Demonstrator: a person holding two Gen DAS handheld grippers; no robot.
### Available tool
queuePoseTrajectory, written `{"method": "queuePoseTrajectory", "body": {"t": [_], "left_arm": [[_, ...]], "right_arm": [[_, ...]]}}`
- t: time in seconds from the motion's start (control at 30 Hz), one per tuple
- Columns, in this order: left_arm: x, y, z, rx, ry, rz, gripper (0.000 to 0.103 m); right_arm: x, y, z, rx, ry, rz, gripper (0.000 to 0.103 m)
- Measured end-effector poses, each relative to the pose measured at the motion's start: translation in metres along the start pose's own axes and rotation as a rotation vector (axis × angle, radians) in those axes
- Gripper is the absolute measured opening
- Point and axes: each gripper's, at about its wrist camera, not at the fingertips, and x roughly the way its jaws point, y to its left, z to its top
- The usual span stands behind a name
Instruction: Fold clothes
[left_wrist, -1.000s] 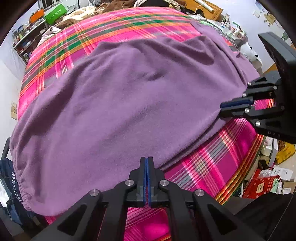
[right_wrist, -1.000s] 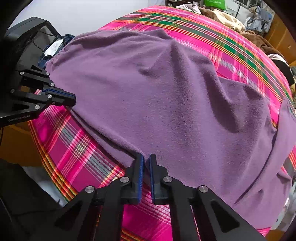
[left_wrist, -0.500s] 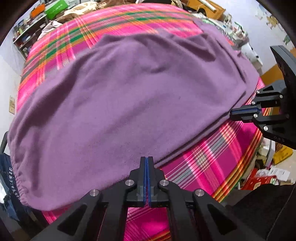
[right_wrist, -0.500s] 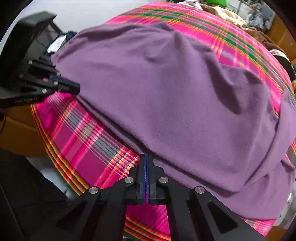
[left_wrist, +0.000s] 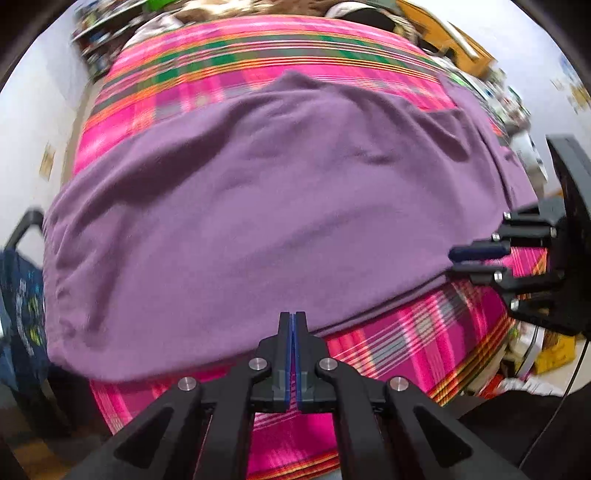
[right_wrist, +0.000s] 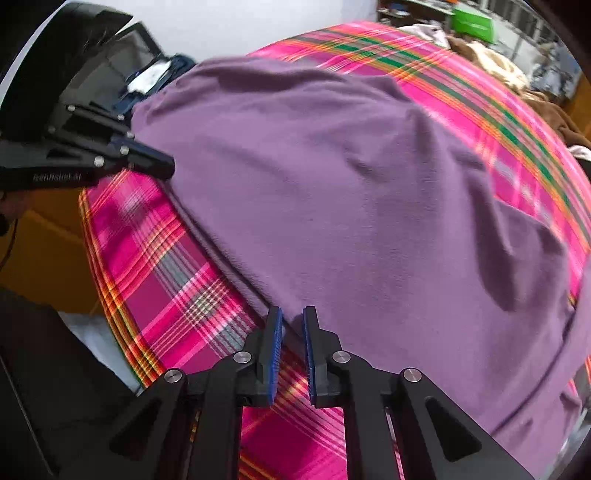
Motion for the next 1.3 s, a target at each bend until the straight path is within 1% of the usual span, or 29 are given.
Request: {"method": "queuePoseTrajectory", "body": {"t": [0.07,0.13,0.17,0.2,0.3,0.4,0.47,0.57,0.67,0.77,0.9,1.0,1.07,1.13,1.23,1.3], "left_arm": [[-0.008,0.013,-0.017,-0.061,-0.004,0.003,0.001],[-0.013,0.030,-0.023,-0.124,-0.013,0.015,0.001],[-0.016,0.038,-0.026,-0.156,-0.019,0.020,0.001],[-0.019,0.046,-0.028,-0.191,-0.027,0.026,0.001],[-0.030,0.073,-0.035,-0.280,-0.051,0.034,0.001],[-0.044,0.094,-0.028,-0.359,-0.069,0.046,0.001],[-0.051,0.116,-0.030,-0.408,-0.075,0.054,0.001],[-0.053,0.139,-0.031,-0.469,-0.069,0.057,0.001],[-0.048,0.145,-0.027,-0.493,-0.077,0.058,0.001],[-0.051,0.146,-0.026,-0.487,-0.087,0.057,0.001],[-0.035,0.137,-0.005,-0.445,-0.089,0.049,0.001],[-0.026,0.136,0.000,-0.422,-0.073,0.048,0.001],[-0.018,0.142,0.001,-0.427,-0.050,0.050,0.001],[-0.009,0.147,0.002,-0.431,-0.028,0.052,0.001],[-0.011,0.153,0.004,-0.422,-0.017,0.062,0.001],[-0.018,0.153,0.010,-0.400,-0.033,0.054,0.001]], "right_arm": [[0.001,0.000,0.001,-0.013,-0.001,0.009,0.019],[0.001,-0.001,0.002,-0.014,0.003,0.011,0.018],[0.001,-0.001,0.002,-0.010,0.008,0.001,0.008],[0.000,-0.002,0.002,-0.006,0.012,-0.004,0.003],[-0.003,-0.004,0.003,0.006,0.010,-0.002,0.002],[-0.011,0.000,0.006,-0.001,-0.002,0.003,0.002],[-0.011,0.005,0.005,0.005,-0.003,0.012,0.002],[-0.006,0.005,-0.005,0.007,0.030,0.014,0.002],[-0.008,0.009,-0.005,0.007,0.033,0.005,0.002],[-0.017,0.007,0.002,0.036,0.016,-0.006,0.005],[-0.030,0.009,0.017,0.055,-0.034,0.009,0.007],[-0.022,0.018,0.028,0.058,-0.049,0.012,0.007],[-0.015,0.017,0.028,0.078,-0.032,0.014,0.007],[-0.003,0.012,0.022,0.099,0.033,0.014,0.007],[-0.009,0.009,0.023,0.125,0.030,0.031,0.009],[-0.022,0.002,0.027,0.156,-0.007,0.015,0.009]]}}
